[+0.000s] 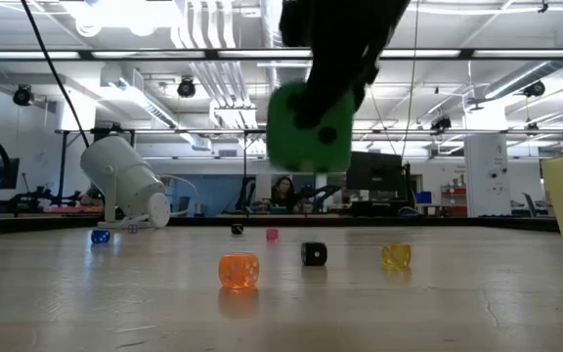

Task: Pick & Place Dice
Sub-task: Put the large green die into the yellow bin

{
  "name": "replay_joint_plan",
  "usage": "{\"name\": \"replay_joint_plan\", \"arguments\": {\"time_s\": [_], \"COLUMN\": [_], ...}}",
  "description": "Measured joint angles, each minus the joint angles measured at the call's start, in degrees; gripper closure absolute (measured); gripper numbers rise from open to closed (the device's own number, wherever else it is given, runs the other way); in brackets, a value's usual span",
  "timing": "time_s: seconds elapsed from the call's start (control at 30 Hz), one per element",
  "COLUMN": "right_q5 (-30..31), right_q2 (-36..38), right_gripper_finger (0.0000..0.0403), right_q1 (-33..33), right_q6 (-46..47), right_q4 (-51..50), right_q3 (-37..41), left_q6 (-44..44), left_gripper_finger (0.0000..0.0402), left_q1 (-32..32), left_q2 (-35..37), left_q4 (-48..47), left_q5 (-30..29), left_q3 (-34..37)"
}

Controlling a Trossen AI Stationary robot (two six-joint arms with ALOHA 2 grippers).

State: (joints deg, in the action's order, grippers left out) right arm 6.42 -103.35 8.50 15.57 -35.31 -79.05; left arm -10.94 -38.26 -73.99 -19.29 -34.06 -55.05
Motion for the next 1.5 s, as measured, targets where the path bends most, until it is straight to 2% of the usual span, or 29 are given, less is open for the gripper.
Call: {"name": "replay_joint_plan", "arguments": {"time_s": [0.2, 0.4, 0.83, 1.2, 1.5], "right_q5": [2.9, 3.0, 4.3, 4.3, 6.9], "right_q2": [5.3, 8.6, 9.6, 9.4, 9.3], "right_gripper_finger": [0.0052, 0.0047, 0.0045, 0.0044, 0.0044], "right_q1": [4.4, 10.3, 24.8, 34.3, 40.7], "right_q6": [7.7, 17.5, 47.2, 70.3, 98.0], "right_q4": [-9.1, -16.8, -34.6, -38.3, -38.5], "right_q3": [0.0, 0.1, 0.1, 0.8, 5.9], "left_q6": [0.0, 0.0, -0.1, -0.1, -0.2], "left_gripper_finger": [0.0396, 0.0395, 0.0395, 0.0395, 0.0395], "left_q1": [0.0, 0.0, 0.0, 0.0, 0.0], "left_q2": [0.0, 0.0, 0.0, 0.0, 0.0], "left_q4": [0.0, 0.1, 0.1, 0.1, 0.1], "left_q5": [0.0, 0.0, 0.0, 0.0, 0.0], "left_q3": [0.0, 0.1, 0.1, 0.1, 0.1]}}
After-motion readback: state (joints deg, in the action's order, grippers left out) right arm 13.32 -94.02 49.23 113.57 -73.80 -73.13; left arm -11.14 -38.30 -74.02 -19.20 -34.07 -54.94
